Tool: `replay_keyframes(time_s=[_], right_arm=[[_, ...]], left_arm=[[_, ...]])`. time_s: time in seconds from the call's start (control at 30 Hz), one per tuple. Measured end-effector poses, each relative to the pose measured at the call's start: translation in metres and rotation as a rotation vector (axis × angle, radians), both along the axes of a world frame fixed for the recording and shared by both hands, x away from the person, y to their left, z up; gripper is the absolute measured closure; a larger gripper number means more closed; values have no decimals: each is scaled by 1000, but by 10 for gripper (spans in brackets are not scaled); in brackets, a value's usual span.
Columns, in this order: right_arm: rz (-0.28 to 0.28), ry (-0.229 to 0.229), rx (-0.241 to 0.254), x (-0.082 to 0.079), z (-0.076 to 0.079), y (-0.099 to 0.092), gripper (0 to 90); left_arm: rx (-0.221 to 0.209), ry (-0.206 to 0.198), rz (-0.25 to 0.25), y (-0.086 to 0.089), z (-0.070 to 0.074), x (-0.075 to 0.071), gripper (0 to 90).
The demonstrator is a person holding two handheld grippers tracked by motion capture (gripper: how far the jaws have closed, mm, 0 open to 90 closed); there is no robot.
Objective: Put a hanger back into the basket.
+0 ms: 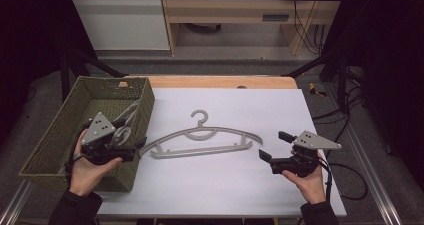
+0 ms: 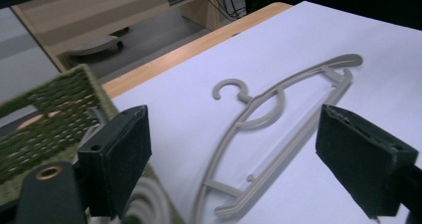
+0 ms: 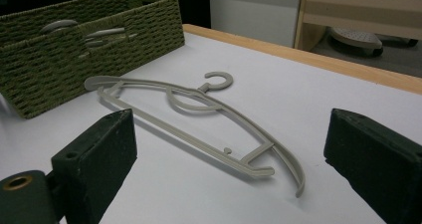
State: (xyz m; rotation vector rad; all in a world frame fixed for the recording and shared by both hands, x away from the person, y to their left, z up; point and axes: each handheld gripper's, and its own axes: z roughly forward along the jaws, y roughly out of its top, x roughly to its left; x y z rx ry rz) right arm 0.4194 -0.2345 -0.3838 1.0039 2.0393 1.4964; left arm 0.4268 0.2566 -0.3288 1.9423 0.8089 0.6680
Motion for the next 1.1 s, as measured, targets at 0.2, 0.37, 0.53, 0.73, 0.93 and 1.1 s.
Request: replay_keyframes(time_s=[0.2, 0.37, 0.53, 0.73, 0.93, 1.1], right_arm=[[1, 6, -12, 3, -1, 2, 71], [8, 23, -24, 9, -3, 7, 75], [23, 37, -33, 15, -4, 16, 76], [24, 31, -25, 12, -4, 16, 75], [18, 27, -18, 7, -6, 8, 73], [16, 27, -10, 5, -8, 6, 71]], left_arm=[[-35, 17, -32, -15, -9, 4, 122], [-43, 37, -53, -24, -18, 6, 121], [-25, 68, -66, -35, -24, 13, 125], [7, 115, -75, -55, -30, 32, 131], [3, 166, -59, -74, -42, 53, 132], [5, 174, -37, -82, -54, 66, 150]])
